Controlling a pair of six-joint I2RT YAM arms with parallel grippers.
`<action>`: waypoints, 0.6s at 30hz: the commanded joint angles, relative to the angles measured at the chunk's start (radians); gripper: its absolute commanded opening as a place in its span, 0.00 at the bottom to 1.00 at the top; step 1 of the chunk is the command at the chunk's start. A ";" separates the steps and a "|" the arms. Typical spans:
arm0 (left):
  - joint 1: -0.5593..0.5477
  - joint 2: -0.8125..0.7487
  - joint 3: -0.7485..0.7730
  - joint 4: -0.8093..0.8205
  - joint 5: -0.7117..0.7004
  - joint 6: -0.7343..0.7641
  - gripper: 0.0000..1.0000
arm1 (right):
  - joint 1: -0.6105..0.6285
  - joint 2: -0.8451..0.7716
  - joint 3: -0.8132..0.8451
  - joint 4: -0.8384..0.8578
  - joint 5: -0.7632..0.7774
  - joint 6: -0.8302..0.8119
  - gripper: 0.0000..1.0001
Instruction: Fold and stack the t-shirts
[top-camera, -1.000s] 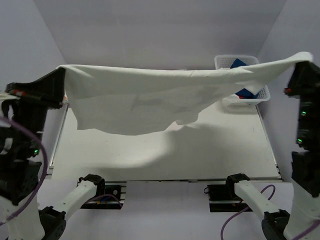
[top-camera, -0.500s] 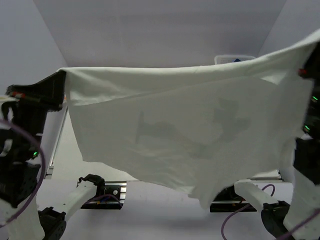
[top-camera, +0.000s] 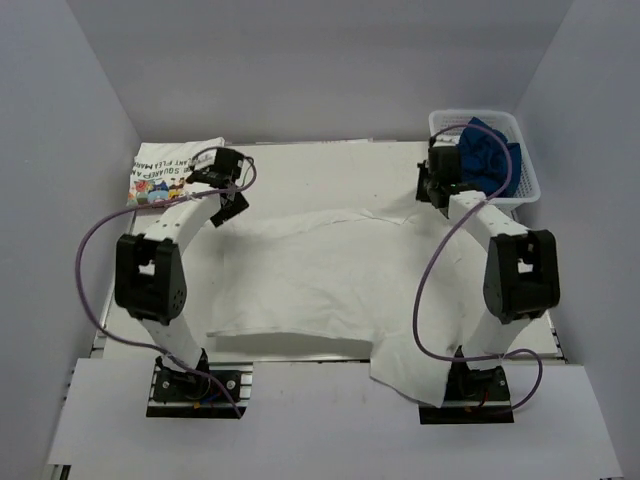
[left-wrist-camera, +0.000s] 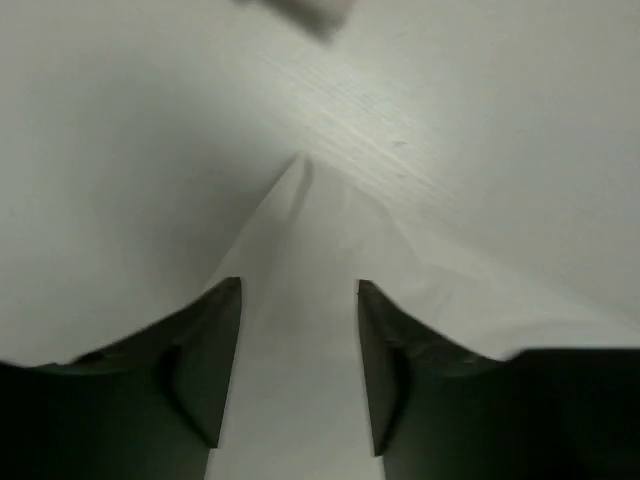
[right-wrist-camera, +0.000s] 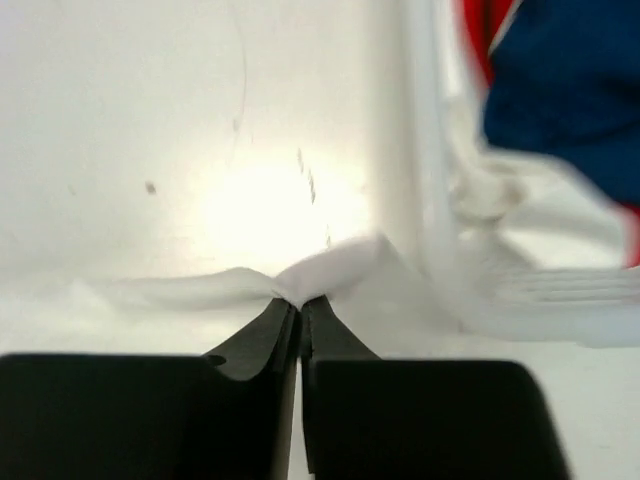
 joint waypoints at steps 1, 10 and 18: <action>0.052 0.070 0.095 -0.122 -0.004 -0.054 0.65 | -0.003 0.068 0.108 -0.038 -0.071 0.070 0.09; 0.066 0.136 0.076 -0.009 0.094 0.018 1.00 | 0.011 -0.009 0.099 -0.126 -0.075 0.073 0.90; 0.048 0.167 -0.007 0.063 0.183 0.076 1.00 | 0.031 -0.261 -0.212 -0.091 -0.236 0.207 0.90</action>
